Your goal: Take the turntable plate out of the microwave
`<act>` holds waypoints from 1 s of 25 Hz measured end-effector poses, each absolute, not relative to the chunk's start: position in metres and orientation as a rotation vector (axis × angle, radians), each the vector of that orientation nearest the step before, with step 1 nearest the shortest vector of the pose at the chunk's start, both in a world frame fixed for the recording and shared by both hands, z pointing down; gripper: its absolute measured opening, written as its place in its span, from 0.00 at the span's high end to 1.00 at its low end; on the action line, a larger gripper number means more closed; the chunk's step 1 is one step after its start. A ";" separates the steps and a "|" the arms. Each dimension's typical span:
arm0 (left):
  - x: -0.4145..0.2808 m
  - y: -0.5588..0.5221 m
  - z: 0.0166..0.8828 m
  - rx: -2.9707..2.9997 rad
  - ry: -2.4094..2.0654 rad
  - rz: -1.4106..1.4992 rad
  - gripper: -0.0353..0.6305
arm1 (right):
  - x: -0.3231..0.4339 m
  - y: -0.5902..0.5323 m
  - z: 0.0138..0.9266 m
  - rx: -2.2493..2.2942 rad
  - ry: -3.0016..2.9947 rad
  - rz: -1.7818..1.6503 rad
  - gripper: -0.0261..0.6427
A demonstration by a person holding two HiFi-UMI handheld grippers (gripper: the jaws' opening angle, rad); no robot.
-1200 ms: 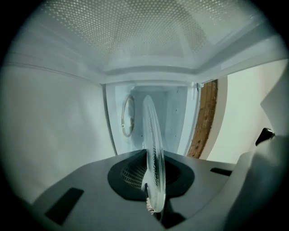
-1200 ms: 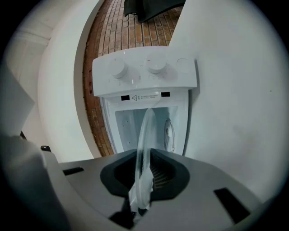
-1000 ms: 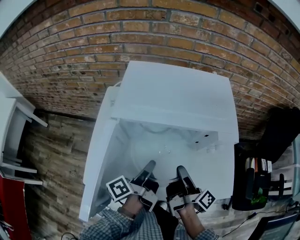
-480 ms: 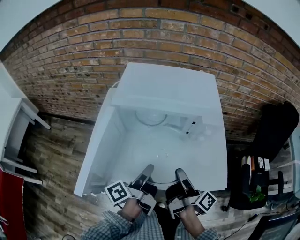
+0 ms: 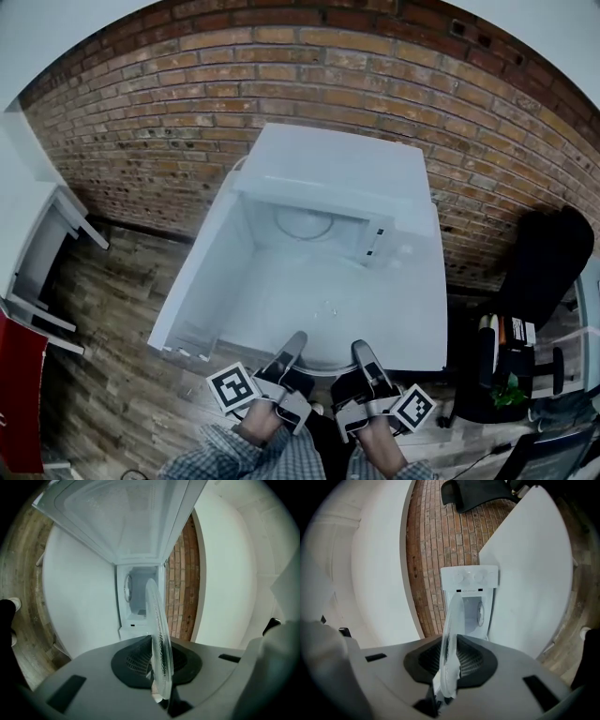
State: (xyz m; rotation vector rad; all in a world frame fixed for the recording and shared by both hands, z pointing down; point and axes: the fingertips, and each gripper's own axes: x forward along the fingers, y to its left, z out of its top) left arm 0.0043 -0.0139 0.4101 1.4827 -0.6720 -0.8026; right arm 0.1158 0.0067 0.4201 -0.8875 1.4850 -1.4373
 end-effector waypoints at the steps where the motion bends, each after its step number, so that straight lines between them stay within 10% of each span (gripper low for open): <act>1: 0.002 -0.011 0.408 1.486 -0.675 -0.802 0.89 | 0.114 0.009 0.419 -0.881 1.485 -1.437 0.88; 25: -0.025 -0.026 0.382 1.525 -0.569 -0.795 0.89 | 0.084 0.002 0.391 -0.901 1.488 -1.330 0.88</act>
